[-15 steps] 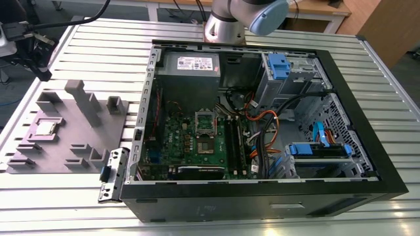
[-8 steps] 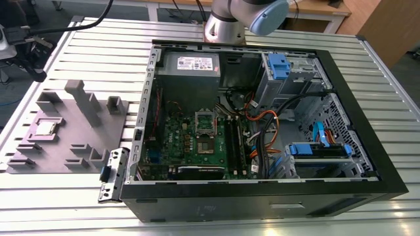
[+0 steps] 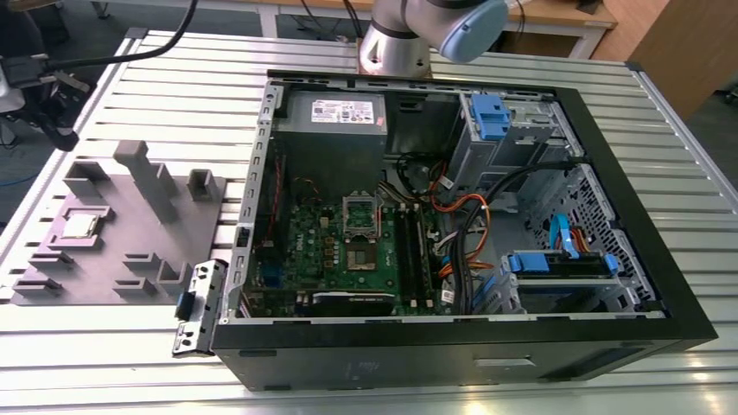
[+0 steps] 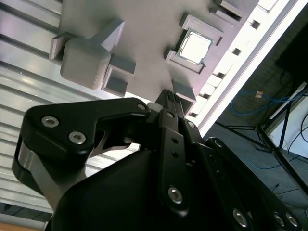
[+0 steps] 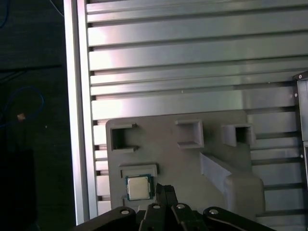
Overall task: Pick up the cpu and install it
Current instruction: 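Reach for the cpu, then pick up the cpu and move it towards the insertion slot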
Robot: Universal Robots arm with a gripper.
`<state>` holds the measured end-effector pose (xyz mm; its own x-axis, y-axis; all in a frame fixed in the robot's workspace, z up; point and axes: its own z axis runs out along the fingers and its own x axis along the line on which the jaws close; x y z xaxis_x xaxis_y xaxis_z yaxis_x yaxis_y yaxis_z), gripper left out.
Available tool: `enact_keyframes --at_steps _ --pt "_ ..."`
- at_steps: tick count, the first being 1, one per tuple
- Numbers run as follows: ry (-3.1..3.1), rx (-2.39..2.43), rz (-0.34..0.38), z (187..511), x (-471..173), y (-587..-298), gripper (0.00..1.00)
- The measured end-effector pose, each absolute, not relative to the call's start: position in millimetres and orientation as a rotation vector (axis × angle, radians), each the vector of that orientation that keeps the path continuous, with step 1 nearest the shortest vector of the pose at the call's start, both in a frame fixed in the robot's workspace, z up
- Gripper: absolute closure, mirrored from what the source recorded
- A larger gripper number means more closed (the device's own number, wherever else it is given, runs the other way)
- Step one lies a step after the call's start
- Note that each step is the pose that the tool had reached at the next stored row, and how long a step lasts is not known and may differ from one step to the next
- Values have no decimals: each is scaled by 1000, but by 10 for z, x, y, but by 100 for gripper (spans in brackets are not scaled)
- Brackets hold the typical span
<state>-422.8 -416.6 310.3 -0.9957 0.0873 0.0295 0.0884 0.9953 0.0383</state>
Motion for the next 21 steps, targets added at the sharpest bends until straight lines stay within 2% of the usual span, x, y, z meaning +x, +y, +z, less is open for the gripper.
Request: enact_keyframes --at_steps 10,21 --pt "-3110 -137 -61 3057 -4261 -4379 89" --pt "-3110 -137 -61 3052 -4261 -4385 89"
